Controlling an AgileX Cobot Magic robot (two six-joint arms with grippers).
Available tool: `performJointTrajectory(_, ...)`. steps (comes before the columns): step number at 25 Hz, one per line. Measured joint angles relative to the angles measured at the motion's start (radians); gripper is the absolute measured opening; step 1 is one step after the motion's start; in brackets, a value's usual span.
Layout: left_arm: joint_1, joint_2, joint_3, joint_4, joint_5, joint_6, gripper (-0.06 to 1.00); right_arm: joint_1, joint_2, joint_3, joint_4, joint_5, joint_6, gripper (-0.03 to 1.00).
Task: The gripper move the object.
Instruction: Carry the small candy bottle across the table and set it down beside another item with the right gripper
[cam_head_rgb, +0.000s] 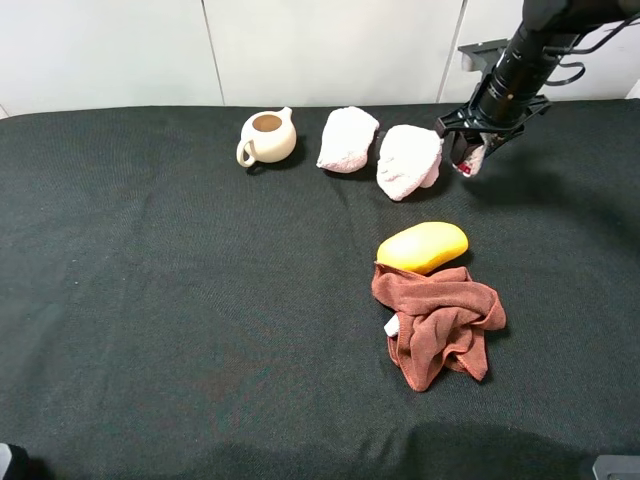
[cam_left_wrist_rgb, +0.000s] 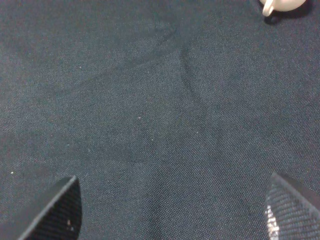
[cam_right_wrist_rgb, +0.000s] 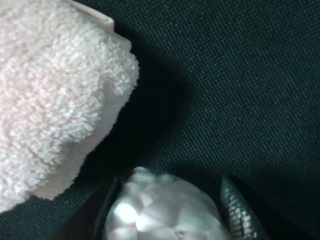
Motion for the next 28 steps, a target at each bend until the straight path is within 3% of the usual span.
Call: performJointTrajectory(28, 0.000, 0.000, 0.000, 0.000, 0.000, 0.000, 0.73, 0.000, 0.000, 0.025, 0.002, -0.047, 0.000, 0.32)
